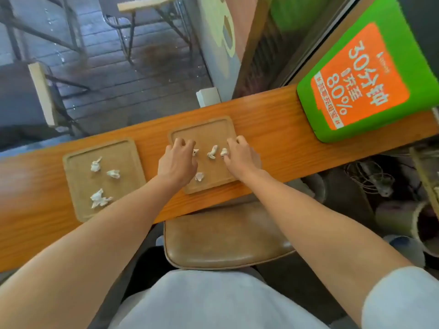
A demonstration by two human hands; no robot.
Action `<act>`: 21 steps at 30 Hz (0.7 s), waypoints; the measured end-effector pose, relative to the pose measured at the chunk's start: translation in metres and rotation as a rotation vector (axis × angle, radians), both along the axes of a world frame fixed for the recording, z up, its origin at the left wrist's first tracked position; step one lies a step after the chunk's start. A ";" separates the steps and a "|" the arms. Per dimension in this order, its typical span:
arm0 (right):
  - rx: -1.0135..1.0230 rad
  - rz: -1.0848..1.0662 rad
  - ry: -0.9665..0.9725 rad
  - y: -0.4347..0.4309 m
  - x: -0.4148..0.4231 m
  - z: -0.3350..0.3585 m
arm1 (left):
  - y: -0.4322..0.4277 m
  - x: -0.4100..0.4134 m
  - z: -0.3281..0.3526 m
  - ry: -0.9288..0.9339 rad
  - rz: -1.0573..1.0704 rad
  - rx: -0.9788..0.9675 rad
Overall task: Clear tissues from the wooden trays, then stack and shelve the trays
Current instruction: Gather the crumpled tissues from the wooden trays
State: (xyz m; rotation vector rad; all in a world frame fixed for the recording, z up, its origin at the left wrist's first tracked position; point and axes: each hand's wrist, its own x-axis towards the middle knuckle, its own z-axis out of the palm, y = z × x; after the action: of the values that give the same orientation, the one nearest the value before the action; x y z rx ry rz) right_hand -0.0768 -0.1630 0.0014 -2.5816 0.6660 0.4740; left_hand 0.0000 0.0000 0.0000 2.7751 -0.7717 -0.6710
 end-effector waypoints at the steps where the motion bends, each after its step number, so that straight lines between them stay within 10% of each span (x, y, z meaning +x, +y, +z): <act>1: 0.000 0.004 0.013 -0.001 0.002 0.000 | -0.002 0.001 -0.001 0.001 0.012 0.011; 21: 0.061 0.032 0.006 0.009 -0.003 -0.020 | -0.004 0.006 -0.024 0.075 -0.034 0.034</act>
State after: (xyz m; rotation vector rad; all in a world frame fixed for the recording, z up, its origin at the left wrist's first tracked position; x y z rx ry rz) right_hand -0.0799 -0.1538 -0.0189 -2.5381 0.6043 0.5050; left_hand 0.0064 -0.0035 -0.0239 2.7555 -0.8005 -0.7967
